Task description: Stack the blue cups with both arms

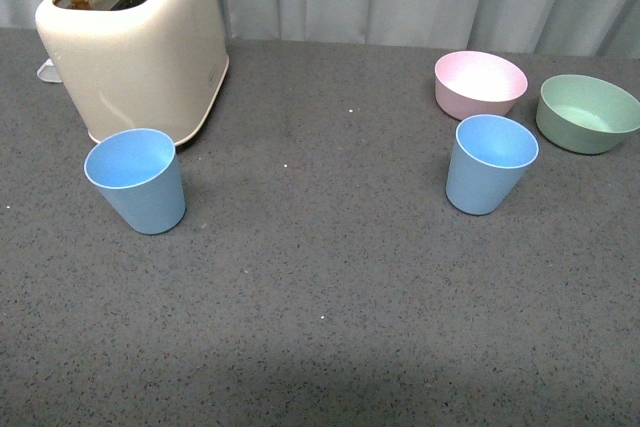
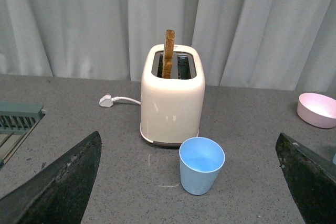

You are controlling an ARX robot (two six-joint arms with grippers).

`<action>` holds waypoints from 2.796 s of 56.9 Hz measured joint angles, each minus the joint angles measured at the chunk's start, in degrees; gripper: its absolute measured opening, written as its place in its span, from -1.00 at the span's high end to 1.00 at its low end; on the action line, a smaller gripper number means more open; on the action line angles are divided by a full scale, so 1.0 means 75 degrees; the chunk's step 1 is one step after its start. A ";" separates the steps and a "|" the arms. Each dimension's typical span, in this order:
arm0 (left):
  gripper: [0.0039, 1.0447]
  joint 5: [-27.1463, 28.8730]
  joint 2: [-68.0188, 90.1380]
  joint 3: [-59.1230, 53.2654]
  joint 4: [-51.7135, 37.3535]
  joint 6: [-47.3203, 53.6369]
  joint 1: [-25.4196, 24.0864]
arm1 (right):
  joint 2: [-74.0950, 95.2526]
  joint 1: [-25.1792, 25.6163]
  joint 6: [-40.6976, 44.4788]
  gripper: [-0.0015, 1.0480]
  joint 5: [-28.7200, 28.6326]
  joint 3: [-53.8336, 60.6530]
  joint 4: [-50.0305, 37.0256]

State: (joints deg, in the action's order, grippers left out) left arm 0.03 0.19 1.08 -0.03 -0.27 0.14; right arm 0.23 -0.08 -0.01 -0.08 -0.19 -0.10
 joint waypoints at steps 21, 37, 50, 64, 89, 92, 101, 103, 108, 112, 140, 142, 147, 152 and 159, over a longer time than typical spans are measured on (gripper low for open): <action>-0.88 0.2034 0.1078 0.0525 0.1364 -0.1096 0.0560 | 0.0000 0.0000 0.0000 -0.81 0.0000 -0.0003 0.0000; -0.88 0.2142 0.4331 0.1046 -0.0455 -0.2547 0.0414 | 0.0000 0.0003 0.0003 -0.81 -0.0003 -0.0003 0.0003; -0.88 0.1096 0.8472 0.2320 -0.2841 -0.2442 -0.0175 | 0.0000 0.0003 0.0000 -0.81 -0.0003 -0.0003 0.0003; -0.88 0.0172 1.1083 0.3812 -0.2486 -0.2378 -0.0099 | 0.0000 0.0003 0.0000 -0.81 0.0000 0.0000 0.0003; -0.88 -0.0306 1.3639 0.6065 -0.0895 -0.2387 0.0216 | 0.0000 0.0003 0.0000 -0.81 -0.0003 -0.0003 0.0003; -0.88 -0.0344 1.3927 0.6321 -0.0647 -0.2404 0.0245 | -0.0003 0.0003 0.0003 -0.81 -0.0003 0.0000 0.0003; -0.78 -0.0361 1.4589 0.6921 -0.0085 -0.2448 0.0300 | 0.0000 0.0003 0.0003 -0.81 -0.0003 0.0000 0.0003; -0.72 -0.0356 1.4638 0.6968 -0.0029 -0.2451 0.0300 | 0.0000 0.0003 0.0000 -0.81 -0.0003 -0.0003 0.0003; -0.44 -0.0376 1.4778 0.7122 0.0198 -0.2465 0.0309 | 0.0000 0.0003 0.0000 -0.81 0.0000 -0.0003 0.0003; -0.27 -0.0358 1.4845 0.7184 0.0303 -0.2468 0.0318 | 0.0000 0.0003 0.0003 -0.81 -0.0003 0.0000 0.0003; 0.93 -0.0685 1.4813 0.7294 0.0734 -0.2710 0.0463 | -0.0003 0.0003 0.0003 -0.81 -0.0003 -0.0003 0.0003; 0.94 -0.0670 1.4772 0.7309 0.0775 -0.2719 0.0501 | -0.0003 0.0003 0.0003 -0.81 -0.0003 -0.0003 0.0003; 0.94 -0.0609 1.4691 0.7405 0.0877 -0.2722 0.0629 | -0.0003 0.0003 0.0003 -0.81 -0.0003 0.0000 0.0003; 0.94 -0.0562 1.4659 0.7557 0.0988 -0.2722 0.0851 | -0.0003 0.0003 0.0003 -0.81 -0.0003 0.0000 0.0003; 0.94 -0.0417 1.4694 0.7842 0.1119 -0.2789 0.1294 | -0.0003 0.0003 0.0000 -0.81 -0.0003 0.0000 0.0003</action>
State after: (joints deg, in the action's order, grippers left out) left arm -3.09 110.39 59.90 8.36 -21.19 9.85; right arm 0.21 -0.05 -0.01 -0.10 -0.19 -0.08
